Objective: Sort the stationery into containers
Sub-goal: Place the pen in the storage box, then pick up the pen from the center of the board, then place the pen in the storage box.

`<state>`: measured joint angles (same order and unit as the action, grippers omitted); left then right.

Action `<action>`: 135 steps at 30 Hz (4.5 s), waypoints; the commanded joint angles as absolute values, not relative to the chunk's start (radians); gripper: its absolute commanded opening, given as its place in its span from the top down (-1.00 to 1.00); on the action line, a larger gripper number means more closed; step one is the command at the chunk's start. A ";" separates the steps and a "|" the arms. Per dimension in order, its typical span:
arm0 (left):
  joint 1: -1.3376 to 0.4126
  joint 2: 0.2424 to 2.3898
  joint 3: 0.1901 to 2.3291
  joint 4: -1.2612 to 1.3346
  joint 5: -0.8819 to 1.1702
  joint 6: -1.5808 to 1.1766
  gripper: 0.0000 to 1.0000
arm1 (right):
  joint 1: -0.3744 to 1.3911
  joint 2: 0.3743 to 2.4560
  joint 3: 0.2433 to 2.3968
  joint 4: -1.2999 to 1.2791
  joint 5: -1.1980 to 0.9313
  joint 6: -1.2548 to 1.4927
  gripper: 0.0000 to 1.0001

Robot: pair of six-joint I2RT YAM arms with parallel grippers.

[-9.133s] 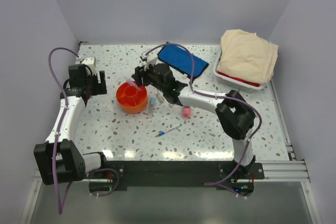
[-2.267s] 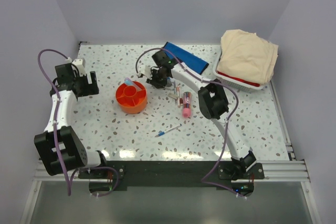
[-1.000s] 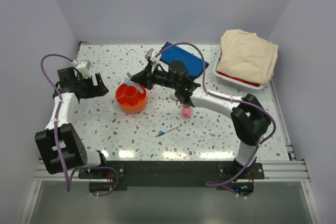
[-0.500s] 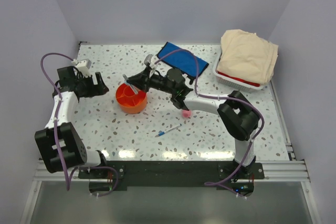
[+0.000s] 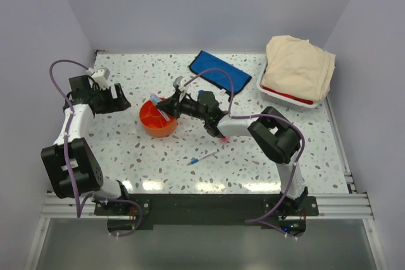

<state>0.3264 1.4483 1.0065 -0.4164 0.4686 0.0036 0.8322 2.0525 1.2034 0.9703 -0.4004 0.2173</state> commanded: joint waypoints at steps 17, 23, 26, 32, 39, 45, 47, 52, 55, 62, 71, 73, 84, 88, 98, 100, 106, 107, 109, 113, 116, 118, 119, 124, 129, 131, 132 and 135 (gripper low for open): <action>0.333 1.355 1.032 -0.368 0.449 -0.028 -0.75 | 0.779 1.626 1.161 0.318 -0.556 -0.305 0.03; 0.333 1.260 1.016 -0.336 0.433 -0.025 -0.77 | 0.811 1.706 1.463 -0.882 -0.658 -0.997 -0.04; 0.333 1.212 0.980 -0.298 0.433 -0.031 -0.77 | 0.842 1.807 1.528 -1.100 -0.598 -1.139 -0.29; 0.333 1.155 0.943 -0.298 0.431 -0.029 -0.77 | 0.900 1.839 1.430 -0.993 -0.500 -1.169 -0.20; 0.333 1.111 0.925 -0.328 0.423 0.024 -0.78 | 0.976 1.878 1.348 -0.878 -0.456 -1.094 0.01; 0.333 1.108 0.913 -0.327 0.436 0.031 -0.78 | 0.989 1.870 1.339 -0.807 -0.439 -1.019 0.03; 0.333 1.111 0.910 -0.324 0.445 0.026 -0.78 | 0.991 1.868 1.335 -0.778 -0.425 -0.996 0.03; 0.333 1.121 0.905 -0.311 0.460 0.015 -0.78 | 0.991 1.890 1.330 -0.720 -0.387 -0.950 0.03; 0.331 1.132 0.904 -0.308 0.465 0.017 -0.78 | 0.992 1.914 1.333 -0.710 -0.373 -0.939 0.04; 0.333 1.135 0.900 -0.316 0.465 0.038 -0.78 | 1.000 1.956 1.309 -0.699 -0.342 -0.916 0.12; 0.333 1.114 0.877 -0.333 0.462 0.052 -0.78 | 1.029 1.994 1.232 -0.620 -0.238 -0.871 0.38; 0.333 1.112 0.876 -0.334 0.460 0.061 -0.78 | 1.042 1.993 1.201 -0.585 -0.201 -0.871 0.45; 0.331 1.117 0.887 -0.305 0.460 0.060 -0.79 | 1.097 2.013 1.236 -0.571 -0.120 -0.753 1.00; 0.333 1.120 0.894 -0.296 0.463 0.057 -0.79 | 1.088 1.924 1.388 -0.708 -0.196 -0.739 1.00; 0.331 1.134 0.882 -0.282 0.472 0.055 -0.77 | 0.928 1.790 1.760 -0.514 -0.580 -0.359 1.00; 0.333 1.146 0.887 -0.282 0.474 0.055 -0.77 | 0.914 1.760 1.717 -0.303 -0.552 -0.246 1.00; 0.333 1.184 0.905 -0.279 0.486 0.041 -0.77 | 0.894 1.666 1.442 0.305 -0.402 -0.057 1.00; 0.333 1.190 0.910 -0.282 0.486 0.040 -0.77 | 0.890 1.673 1.413 0.349 -0.391 -0.037 1.00; 0.333 1.215 0.926 -0.291 0.489 0.041 -0.77 | 0.885 1.709 1.408 0.434 -0.387 0.027 1.00; 0.333 1.246 0.957 -0.313 0.483 0.052 -0.77 | 0.868 1.758 1.387 0.541 -0.382 0.083 1.00; 0.331 1.265 0.977 -0.316 0.471 0.051 -0.77 | 0.851 1.789 1.362 0.612 -0.376 0.107 1.00; 0.333 1.275 0.988 -0.319 0.466 0.045 -0.76 | 0.835 1.813 1.358 0.650 -0.376 0.133 1.00; 0.333 1.278 0.991 -0.318 0.463 0.041 -0.75 | 0.830 1.821 1.350 0.663 -0.376 0.141 1.00; 0.333 1.305 1.006 -0.327 0.456 0.025 -0.76 | 0.792 1.874 1.336 0.744 -0.394 0.179 1.00; 0.333 1.330 1.022 -0.336 0.431 0.028 -0.76 | 0.769 1.933 1.325 0.793 -0.413 0.219 1.00; 0.333 1.345 1.029 -0.339 0.423 0.031 -0.76 | 0.764 1.945 1.309 0.810 -0.413 0.227 1.00; 0.333 1.351 1.035 -0.339 0.423 0.034 -0.76 | 0.764 1.950 1.302 0.821 -0.411 0.236 1.00; 0.333 1.380 1.052 -0.336 0.417 0.032 -0.76 | 0.764 1.956 1.279 0.839 -0.399 0.244 1.00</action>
